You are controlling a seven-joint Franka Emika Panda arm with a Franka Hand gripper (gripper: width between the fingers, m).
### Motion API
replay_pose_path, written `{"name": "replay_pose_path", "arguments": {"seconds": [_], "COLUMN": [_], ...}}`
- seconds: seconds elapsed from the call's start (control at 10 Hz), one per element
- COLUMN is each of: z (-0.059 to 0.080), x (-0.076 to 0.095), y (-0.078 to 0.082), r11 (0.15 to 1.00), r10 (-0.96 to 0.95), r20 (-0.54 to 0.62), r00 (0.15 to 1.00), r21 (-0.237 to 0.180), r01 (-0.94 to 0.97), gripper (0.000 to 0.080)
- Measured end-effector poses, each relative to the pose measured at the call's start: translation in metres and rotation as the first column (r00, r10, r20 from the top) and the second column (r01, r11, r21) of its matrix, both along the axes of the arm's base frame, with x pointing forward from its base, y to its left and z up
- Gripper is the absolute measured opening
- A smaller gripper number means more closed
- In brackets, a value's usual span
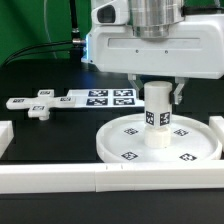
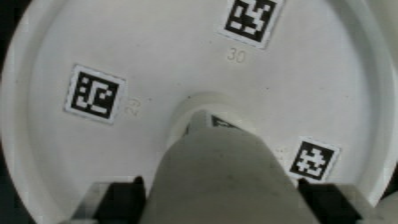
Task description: Assemble round table
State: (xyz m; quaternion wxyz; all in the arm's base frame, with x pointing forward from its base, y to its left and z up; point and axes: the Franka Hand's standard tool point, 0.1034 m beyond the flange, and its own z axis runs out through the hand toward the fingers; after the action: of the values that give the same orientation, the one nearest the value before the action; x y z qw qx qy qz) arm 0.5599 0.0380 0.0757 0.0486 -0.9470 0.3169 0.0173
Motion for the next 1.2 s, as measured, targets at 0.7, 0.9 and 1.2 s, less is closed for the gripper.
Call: {"name": "replay_pose_path", "arguments": {"seconds": [0.7,0.9,1.2], "z": [-0.001,0.000,-0.001], "x": [0.000,0.000,0.001], "y": [0.008,0.010,0.011], "r11": [0.815,0.740,0.650], "r10": [-0.572,-0.663,-0.749], "r20": [-0.081,-0.107,-0.131], "r00": [0.816,0.741,0.650], "r21": [0.052,0.056,0.050], "r01": [0.577,0.670,0.759], "gripper": [0.0407,0.0407,0.0407]}}
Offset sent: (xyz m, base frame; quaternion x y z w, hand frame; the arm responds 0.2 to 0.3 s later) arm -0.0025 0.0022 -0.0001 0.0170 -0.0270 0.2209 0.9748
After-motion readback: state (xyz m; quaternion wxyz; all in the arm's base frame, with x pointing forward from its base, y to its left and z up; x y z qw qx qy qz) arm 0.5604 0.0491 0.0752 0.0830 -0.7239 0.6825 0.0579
